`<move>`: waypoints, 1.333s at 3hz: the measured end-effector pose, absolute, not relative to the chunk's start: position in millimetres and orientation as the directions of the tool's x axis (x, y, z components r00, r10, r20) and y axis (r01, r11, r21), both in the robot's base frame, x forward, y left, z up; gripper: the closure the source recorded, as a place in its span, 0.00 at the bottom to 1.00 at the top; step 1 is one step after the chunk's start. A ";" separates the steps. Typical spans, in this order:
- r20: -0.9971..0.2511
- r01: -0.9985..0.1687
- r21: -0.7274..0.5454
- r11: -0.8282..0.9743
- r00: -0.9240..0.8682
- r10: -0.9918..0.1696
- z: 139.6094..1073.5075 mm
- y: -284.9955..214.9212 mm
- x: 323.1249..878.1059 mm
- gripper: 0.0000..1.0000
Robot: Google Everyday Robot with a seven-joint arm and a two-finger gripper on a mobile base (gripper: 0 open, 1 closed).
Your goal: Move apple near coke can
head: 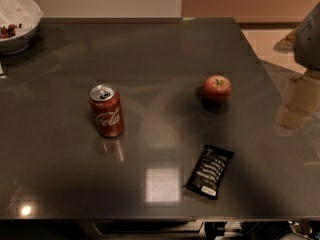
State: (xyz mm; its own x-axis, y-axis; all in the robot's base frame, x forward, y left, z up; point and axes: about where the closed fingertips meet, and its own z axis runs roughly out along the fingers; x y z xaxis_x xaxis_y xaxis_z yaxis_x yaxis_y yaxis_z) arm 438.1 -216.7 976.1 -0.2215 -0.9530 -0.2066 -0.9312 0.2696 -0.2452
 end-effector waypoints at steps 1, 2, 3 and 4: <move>-0.207 -0.931 -0.245 0.270 -0.222 -0.953 976.1 -216.7 438.1 0.00; -0.259 -0.933 -0.213 0.291 -0.234 -0.937 969.8 -213.5 451.6 0.00; -0.320 -0.935 -0.180 0.305 -0.238 -0.917 955.2 -207.3 475.7 0.00; -0.370 -0.938 -0.169 0.304 -0.225 -0.901 941.1 -198.8 500.6 0.00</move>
Offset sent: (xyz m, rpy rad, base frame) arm 0.0312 0.0056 -0.0186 0.1428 0.0629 -0.0218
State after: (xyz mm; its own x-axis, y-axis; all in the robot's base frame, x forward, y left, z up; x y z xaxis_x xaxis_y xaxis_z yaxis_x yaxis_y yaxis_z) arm 500.6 -198.8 941.1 -0.2252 -0.9013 -0.3702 -0.9377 0.3036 -0.1687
